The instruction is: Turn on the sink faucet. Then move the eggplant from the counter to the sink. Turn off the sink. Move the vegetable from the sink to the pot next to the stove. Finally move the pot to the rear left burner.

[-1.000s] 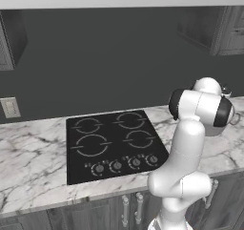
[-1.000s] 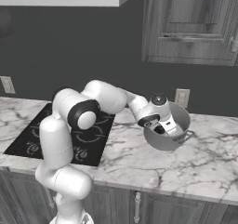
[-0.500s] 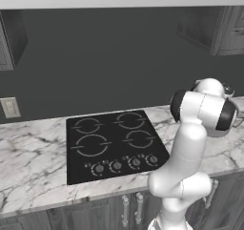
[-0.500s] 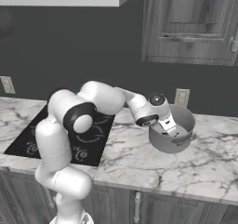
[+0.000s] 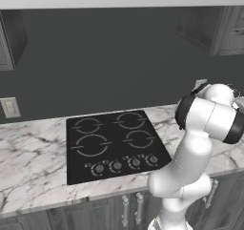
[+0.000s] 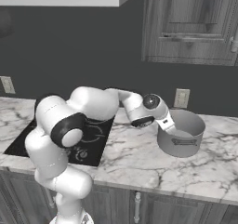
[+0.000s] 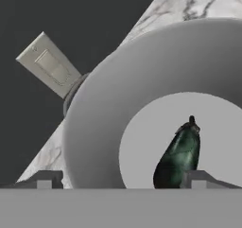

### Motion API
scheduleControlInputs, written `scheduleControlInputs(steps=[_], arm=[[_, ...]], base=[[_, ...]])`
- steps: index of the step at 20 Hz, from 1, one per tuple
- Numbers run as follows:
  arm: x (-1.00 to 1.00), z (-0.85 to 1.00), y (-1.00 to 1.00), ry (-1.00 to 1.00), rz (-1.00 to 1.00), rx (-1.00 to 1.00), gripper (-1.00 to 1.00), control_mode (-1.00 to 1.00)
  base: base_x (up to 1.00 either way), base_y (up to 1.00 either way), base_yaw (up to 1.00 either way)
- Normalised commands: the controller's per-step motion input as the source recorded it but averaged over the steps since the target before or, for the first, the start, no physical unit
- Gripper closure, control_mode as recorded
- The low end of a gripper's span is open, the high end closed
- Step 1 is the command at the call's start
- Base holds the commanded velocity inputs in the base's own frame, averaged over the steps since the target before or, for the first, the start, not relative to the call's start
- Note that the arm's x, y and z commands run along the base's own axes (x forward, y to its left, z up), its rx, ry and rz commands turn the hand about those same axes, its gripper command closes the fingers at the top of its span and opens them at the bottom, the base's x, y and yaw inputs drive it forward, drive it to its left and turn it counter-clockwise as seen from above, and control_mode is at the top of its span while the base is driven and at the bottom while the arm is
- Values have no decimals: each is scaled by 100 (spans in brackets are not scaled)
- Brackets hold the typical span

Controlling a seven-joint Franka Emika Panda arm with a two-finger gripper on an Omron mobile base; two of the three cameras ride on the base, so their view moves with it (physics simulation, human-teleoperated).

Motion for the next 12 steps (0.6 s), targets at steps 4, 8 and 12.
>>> scheduleControlInputs(steps=[4,8,12], arm=[[-39,47,8,-16,0,-7,-100,-100],[-40,40,9,-13,0,-8,-100,-100],[-53,36,9,-4,0,-10,-100,-100]], base=[[0,0,0],[0,0,0],[0,0,0]])
